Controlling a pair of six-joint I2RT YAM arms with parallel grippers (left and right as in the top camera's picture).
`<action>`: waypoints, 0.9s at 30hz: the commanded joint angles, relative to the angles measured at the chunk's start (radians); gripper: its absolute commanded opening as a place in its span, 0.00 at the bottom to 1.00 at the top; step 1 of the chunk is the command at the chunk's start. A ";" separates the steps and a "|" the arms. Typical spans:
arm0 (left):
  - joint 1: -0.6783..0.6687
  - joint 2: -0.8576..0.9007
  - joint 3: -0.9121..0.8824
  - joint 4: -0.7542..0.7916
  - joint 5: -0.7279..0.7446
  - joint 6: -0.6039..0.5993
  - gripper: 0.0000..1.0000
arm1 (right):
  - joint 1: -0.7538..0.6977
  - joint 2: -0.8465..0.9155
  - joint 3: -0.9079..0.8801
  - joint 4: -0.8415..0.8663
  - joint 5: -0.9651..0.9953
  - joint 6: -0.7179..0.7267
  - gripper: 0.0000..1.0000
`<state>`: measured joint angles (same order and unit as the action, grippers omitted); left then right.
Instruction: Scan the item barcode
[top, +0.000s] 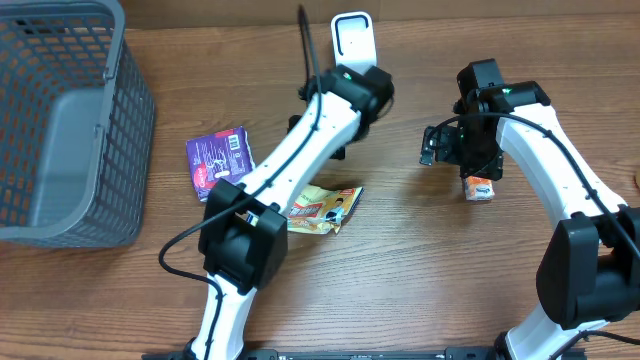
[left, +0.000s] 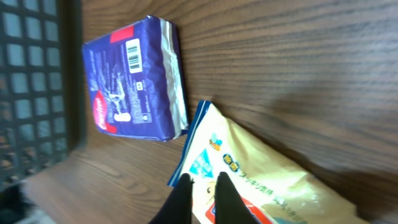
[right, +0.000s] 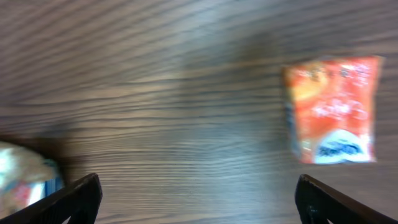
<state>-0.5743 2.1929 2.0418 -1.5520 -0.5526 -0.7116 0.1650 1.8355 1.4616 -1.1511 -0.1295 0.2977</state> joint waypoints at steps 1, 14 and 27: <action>0.103 0.001 0.093 -0.021 0.153 -0.011 0.19 | 0.001 -0.023 0.022 0.018 -0.154 -0.010 1.00; 0.251 0.005 0.066 -0.060 0.374 0.114 0.92 | 0.197 -0.023 -0.175 0.236 -0.370 0.150 1.00; 0.249 0.006 0.037 -0.108 0.388 0.129 0.92 | 0.393 -0.010 -0.342 0.601 -0.370 0.460 1.00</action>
<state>-0.3210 2.1941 2.0979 -1.6600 -0.1745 -0.5983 0.5343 1.8355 1.1408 -0.5907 -0.4923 0.6601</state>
